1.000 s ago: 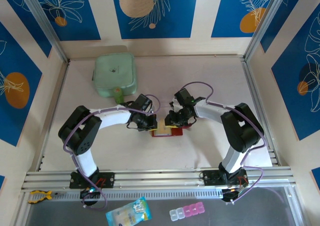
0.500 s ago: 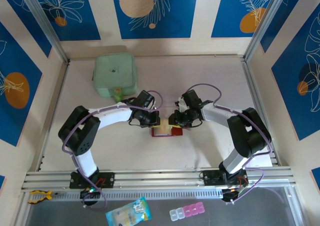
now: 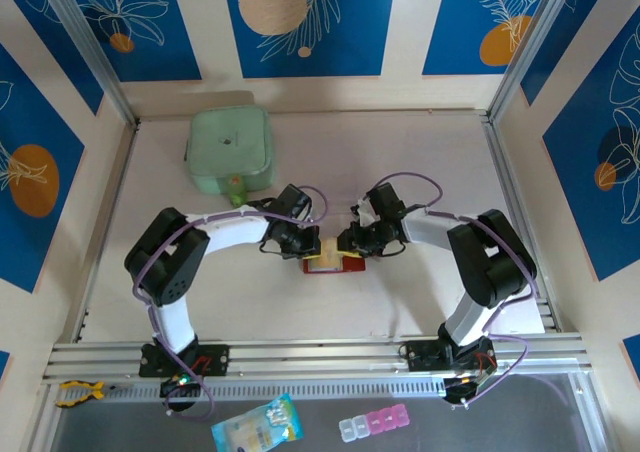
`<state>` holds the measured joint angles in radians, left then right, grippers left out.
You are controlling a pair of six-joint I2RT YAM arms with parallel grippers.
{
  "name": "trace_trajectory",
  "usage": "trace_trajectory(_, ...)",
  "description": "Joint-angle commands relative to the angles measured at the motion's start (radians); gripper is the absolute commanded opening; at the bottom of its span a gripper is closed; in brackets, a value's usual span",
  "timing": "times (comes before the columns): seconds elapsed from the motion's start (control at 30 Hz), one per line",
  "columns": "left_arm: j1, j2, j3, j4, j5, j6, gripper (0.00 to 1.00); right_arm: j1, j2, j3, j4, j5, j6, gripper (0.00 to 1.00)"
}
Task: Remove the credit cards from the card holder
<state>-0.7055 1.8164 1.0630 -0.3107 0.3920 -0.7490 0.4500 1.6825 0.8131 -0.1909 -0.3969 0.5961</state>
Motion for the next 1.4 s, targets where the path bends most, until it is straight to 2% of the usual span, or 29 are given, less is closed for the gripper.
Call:
trace_trajectory(0.0, -0.008, 0.018, -0.012, -0.012, 0.008, 0.025, 0.03, -0.007, 0.024, -0.017, 0.024, -0.046, 0.007, 0.25)
trace_trajectory(0.23, -0.009, 0.009, -0.037, -0.007, 0.001, 0.020, 0.02, -0.008, 0.052, -0.023, 0.066, -0.090, 0.025, 0.23)
trace_trajectory(0.8, -0.009, 0.003, -0.044, -0.008, -0.002, 0.014, 0.02, -0.015, 0.048, -0.040, 0.079, -0.085, 0.026, 0.13)
trace_trajectory(1.1, -0.009, -0.003, -0.054, -0.008, -0.008, 0.010, 0.02, -0.058, -0.011, -0.057, 0.013, -0.060, -0.030, 0.06)
trace_trajectory(1.37, -0.009, -0.012, -0.041, -0.006, -0.003, 0.011, 0.02, -0.085, -0.075, -0.051, -0.062, -0.042, -0.081, 0.05)
